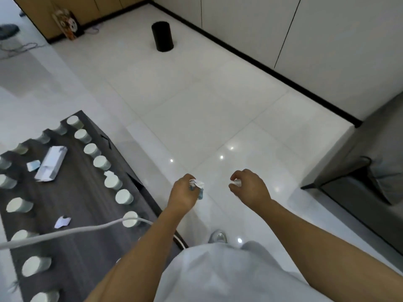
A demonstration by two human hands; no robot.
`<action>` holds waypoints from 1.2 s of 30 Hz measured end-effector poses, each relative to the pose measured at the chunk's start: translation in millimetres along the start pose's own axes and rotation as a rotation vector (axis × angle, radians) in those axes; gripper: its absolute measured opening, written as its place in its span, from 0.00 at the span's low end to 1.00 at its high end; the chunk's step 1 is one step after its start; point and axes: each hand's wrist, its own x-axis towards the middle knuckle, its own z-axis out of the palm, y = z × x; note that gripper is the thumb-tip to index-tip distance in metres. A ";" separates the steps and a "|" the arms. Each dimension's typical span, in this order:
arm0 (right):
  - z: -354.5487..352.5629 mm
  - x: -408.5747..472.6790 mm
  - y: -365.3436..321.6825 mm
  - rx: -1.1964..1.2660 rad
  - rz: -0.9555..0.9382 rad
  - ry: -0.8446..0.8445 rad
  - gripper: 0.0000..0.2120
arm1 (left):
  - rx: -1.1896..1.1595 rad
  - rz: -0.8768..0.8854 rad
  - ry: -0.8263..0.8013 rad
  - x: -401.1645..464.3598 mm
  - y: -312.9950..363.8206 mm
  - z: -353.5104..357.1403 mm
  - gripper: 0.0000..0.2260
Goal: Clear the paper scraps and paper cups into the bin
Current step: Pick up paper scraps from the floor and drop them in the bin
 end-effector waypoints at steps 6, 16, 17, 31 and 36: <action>-28.6 119.9 -22.7 -0.026 -0.009 -0.033 0.11 | -0.052 -0.001 0.036 109.6 36.4 -32.8 0.01; -70.9 393.4 -62.4 -0.051 -0.082 -0.089 0.11 | -0.044 -0.117 0.074 357.9 93.6 -75.6 0.04; -77.3 420.4 -69.8 -0.045 -0.084 -0.088 0.11 | -0.042 -0.124 0.082 382.1 101.6 -83.3 0.04; -101.2 766.1 -222.1 -0.052 -0.194 -0.165 0.12 | -0.068 -0.184 0.153 704.9 135.7 -226.3 0.05; -104.2 889.3 -293.9 -0.013 -0.144 -0.144 0.12 | -0.059 -0.153 0.146 827.7 135.7 -302.2 0.05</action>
